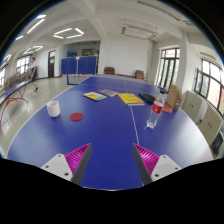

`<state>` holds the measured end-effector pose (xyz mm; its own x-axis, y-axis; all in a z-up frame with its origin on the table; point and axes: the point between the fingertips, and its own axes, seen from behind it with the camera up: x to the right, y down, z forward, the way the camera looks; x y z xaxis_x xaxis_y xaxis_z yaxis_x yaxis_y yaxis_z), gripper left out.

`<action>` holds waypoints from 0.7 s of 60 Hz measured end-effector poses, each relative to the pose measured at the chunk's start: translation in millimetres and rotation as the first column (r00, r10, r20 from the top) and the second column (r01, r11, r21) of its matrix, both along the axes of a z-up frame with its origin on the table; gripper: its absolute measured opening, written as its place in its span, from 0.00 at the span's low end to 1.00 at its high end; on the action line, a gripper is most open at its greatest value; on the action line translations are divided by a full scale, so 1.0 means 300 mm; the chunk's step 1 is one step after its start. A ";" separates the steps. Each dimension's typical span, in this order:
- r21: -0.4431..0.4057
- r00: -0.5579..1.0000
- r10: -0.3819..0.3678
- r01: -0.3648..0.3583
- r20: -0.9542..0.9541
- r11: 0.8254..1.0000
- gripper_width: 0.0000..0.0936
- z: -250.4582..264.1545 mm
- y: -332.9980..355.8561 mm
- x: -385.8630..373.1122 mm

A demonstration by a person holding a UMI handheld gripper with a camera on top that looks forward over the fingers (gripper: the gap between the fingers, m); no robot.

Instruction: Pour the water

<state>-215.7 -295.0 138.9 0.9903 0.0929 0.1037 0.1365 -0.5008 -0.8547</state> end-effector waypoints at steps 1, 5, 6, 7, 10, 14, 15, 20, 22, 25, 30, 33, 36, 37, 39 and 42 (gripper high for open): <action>-0.002 1.000 -0.011 0.011 0.005 1.000 0.91 -0.015 0.025 0.047; 0.006 0.999 -0.048 0.048 0.011 0.999 0.90 -0.037 0.110 0.196; 0.015 0.999 -0.054 0.054 0.008 0.998 0.91 -0.071 0.180 0.257; 0.021 0.998 -0.062 0.061 0.005 0.998 0.91 -0.079 0.214 0.297; 0.036 0.997 -0.081 0.081 -0.003 0.996 0.91 -0.100 0.318 0.407; 0.069 0.994 -0.107 0.107 -0.010 0.992 0.91 -0.088 0.425 0.524; 0.079 0.994 -0.111 0.112 -0.012 0.991 0.91 -0.111 0.503 0.556; 0.121 0.991 -0.132 0.134 -0.022 0.984 0.91 -0.121 0.698 0.677; 0.133 0.990 -0.138 0.141 -0.028 0.981 0.90 -0.120 0.763 0.708; 0.150 0.987 -0.154 0.159 -0.047 0.976 0.90 -0.129 0.862 0.754; 0.185 0.986 -0.153 0.164 -0.070 0.969 0.90 -0.136 1.010 0.798; 0.202 0.987 -0.148 0.158 -0.062 0.967 0.89 -0.139 1.071 0.812; 0.215 0.989 -0.142 0.149 -0.049 0.965 0.87 -0.148 1.126 0.822; 0.221 0.989 -0.140 0.147 -0.044 0.964 0.85 -0.149 1.142 0.824; 0.227 0.989 -0.140 0.145 -0.038 0.963 0.77 -0.156 1.166 0.829; 0.242 0.989 -0.139 0.144 -0.041 0.960 0.55 -0.158 1.181 0.822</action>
